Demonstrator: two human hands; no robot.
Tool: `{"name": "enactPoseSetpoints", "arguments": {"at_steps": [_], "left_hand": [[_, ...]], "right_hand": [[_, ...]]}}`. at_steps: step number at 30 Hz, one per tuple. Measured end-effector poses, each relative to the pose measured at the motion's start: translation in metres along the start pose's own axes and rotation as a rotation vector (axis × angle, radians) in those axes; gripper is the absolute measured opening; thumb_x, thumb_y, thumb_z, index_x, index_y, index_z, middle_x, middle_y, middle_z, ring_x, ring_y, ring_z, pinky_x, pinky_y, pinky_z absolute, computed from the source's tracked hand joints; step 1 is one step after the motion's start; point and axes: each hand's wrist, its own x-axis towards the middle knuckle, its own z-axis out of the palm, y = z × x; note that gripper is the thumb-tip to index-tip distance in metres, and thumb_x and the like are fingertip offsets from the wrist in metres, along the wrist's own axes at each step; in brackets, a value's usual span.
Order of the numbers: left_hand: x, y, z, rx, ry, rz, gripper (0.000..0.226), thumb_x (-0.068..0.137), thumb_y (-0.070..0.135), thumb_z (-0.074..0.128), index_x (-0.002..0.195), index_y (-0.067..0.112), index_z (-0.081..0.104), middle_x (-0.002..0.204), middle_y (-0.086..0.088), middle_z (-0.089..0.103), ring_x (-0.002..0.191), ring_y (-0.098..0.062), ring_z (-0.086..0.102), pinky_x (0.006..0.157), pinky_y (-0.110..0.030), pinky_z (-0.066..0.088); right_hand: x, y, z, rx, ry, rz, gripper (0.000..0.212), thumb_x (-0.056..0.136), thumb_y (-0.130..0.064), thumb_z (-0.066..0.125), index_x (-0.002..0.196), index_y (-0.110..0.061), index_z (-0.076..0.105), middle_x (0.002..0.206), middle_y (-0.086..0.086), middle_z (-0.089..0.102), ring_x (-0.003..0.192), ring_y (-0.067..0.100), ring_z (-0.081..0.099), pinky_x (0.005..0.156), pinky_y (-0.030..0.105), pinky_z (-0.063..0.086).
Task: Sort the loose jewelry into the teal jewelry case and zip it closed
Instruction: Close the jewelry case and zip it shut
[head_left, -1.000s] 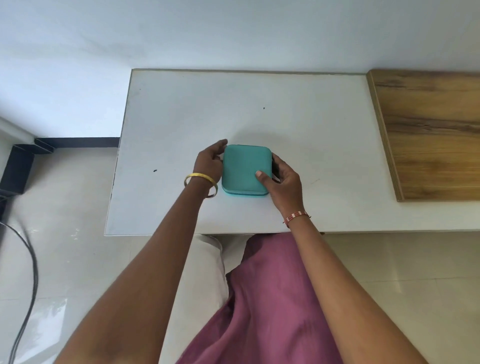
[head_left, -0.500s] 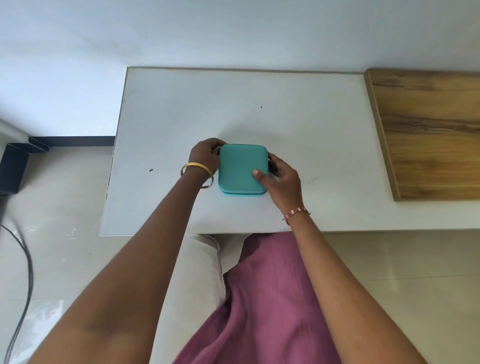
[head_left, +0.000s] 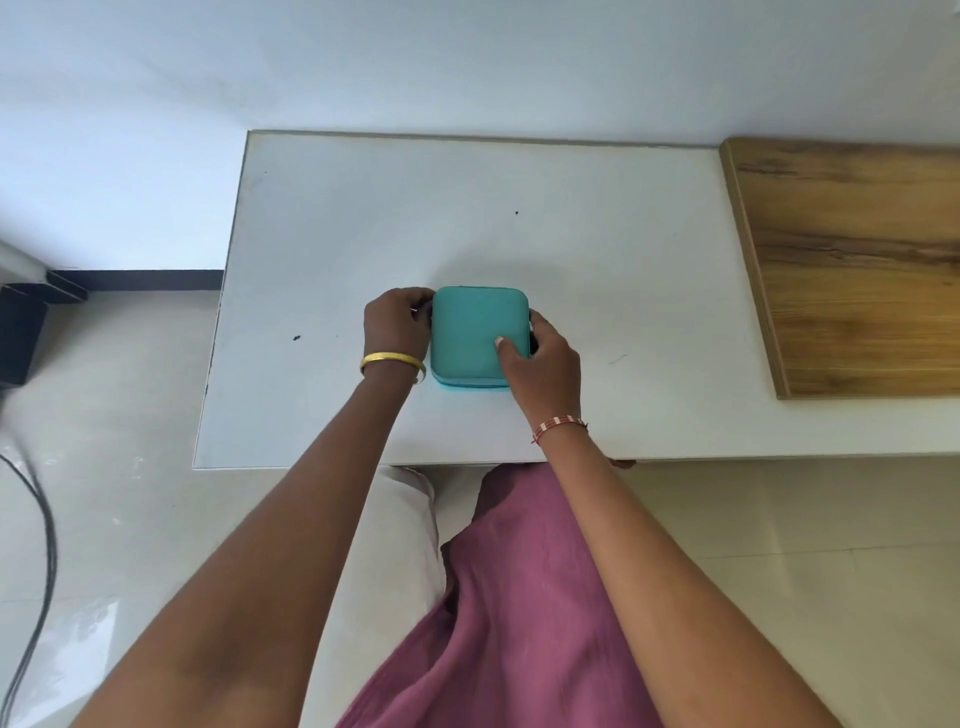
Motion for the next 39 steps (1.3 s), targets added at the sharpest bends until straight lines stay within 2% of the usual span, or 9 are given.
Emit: {"name": "enactPoseSetpoints", "arguments": {"at_steps": [2, 6, 12, 16, 19, 25, 29, 36, 39], "left_hand": [[-0.001, -0.002, -0.001, -0.013, 0.01, -0.001, 0.019, 0.085, 0.004, 0.055, 0.094, 0.003, 0.071, 0.092, -0.016, 0.071, 0.082, -0.028, 0.064, 0.071, -0.017, 0.039], [-0.002, -0.005, -0.005, -0.12, -0.007, -0.09, 0.019, 0.084, -0.001, 0.054, 0.09, 0.003, 0.071, 0.088, -0.018, 0.071, 0.072, -0.026, 0.064, 0.08, -0.03, 0.052], [-0.022, -0.013, -0.008, -0.129, -0.03, -0.101, 0.019, 0.085, 0.0, 0.054, 0.095, 0.002, 0.07, 0.091, -0.017, 0.071, 0.08, -0.03, 0.068, 0.082, -0.033, 0.054], [-0.043, -0.023, -0.016, 0.132, -0.099, 0.095, 0.018, 0.083, 0.002, 0.056, 0.092, 0.002, 0.071, 0.085, -0.021, 0.069, 0.08, -0.033, 0.064, 0.077, -0.029, 0.047], [-0.057, -0.026, -0.024, 0.293, -0.166, 0.167, 0.02, 0.085, 0.007, 0.057, 0.1, 0.005, 0.07, 0.093, -0.02, 0.068, 0.088, -0.034, 0.061, 0.076, -0.029, 0.04], [-0.078, -0.019, -0.028, 0.389, -0.234, 0.154, 0.025, 0.093, 0.018, 0.048, 0.106, 0.011, 0.068, 0.099, -0.015, 0.069, 0.094, -0.032, 0.062, 0.082, -0.033, 0.046], [-0.086, -0.012, -0.025, 0.436, -0.254, 0.12, 0.027, 0.094, 0.02, 0.045, 0.104, 0.011, 0.069, 0.1, -0.014, 0.069, 0.092, -0.032, 0.063, 0.082, -0.033, 0.047], [-0.101, 0.0, 0.0, 0.228, -0.262, 0.013, 0.023, 0.091, 0.02, 0.05, 0.095, 0.009, 0.07, 0.092, -0.013, 0.072, 0.078, -0.032, 0.067, 0.079, -0.033, 0.05], [-0.101, -0.004, 0.0, 0.022, -0.228, -0.089, 0.017, 0.087, 0.017, 0.056, 0.095, 0.01, 0.071, 0.09, -0.009, 0.073, 0.063, -0.024, 0.068, 0.076, -0.026, 0.052]], "right_hand": [[0.0, -0.004, -0.001, -0.034, -0.029, 0.036, 0.055, 0.086, -0.018, 0.055, 0.139, -0.019, 0.04, 0.107, 0.009, 0.066, 0.099, 0.028, 0.06, 0.087, 0.029, 0.048], [0.002, -0.01, -0.006, -0.122, -0.09, 0.061, 0.061, 0.087, -0.019, 0.055, 0.143, -0.027, 0.03, 0.106, 0.011, 0.066, 0.102, 0.031, 0.059, 0.093, 0.037, 0.047], [0.003, -0.014, -0.008, -0.159, -0.086, 0.099, 0.061, 0.086, -0.018, 0.056, 0.142, -0.029, 0.033, 0.119, 0.009, 0.062, 0.11, 0.03, 0.055, 0.095, 0.033, 0.044], [0.003, -0.017, -0.008, -0.157, -0.068, 0.099, 0.06, 0.086, -0.016, 0.056, 0.141, -0.026, 0.035, 0.122, 0.009, 0.062, 0.112, 0.03, 0.055, 0.098, 0.033, 0.043], [0.002, -0.02, -0.006, -0.156, -0.049, 0.113, 0.059, 0.085, -0.015, 0.056, 0.14, -0.025, 0.037, 0.122, 0.009, 0.062, 0.113, 0.03, 0.055, 0.099, 0.034, 0.043], [-0.002, -0.025, -0.009, -0.154, -0.026, 0.113, 0.052, 0.084, -0.013, 0.057, 0.135, -0.021, 0.046, 0.119, 0.009, 0.064, 0.11, 0.031, 0.056, 0.093, 0.03, 0.044], [-0.003, -0.027, -0.012, -0.155, -0.011, 0.109, 0.037, 0.083, -0.012, 0.059, 0.119, -0.011, 0.059, 0.116, 0.013, 0.065, 0.106, 0.032, 0.058, 0.086, 0.029, 0.045], [-0.003, -0.024, -0.014, -0.063, -0.033, 0.162, 0.033, 0.08, -0.016, 0.065, 0.112, -0.006, 0.065, 0.113, 0.014, 0.067, 0.101, 0.03, 0.061, 0.077, 0.022, 0.042], [-0.005, -0.015, -0.02, 0.123, -0.03, 0.264, 0.036, 0.082, -0.027, 0.066, 0.103, 0.002, 0.066, 0.105, 0.024, 0.066, 0.089, 0.028, 0.063, 0.086, 0.044, 0.053]]}}
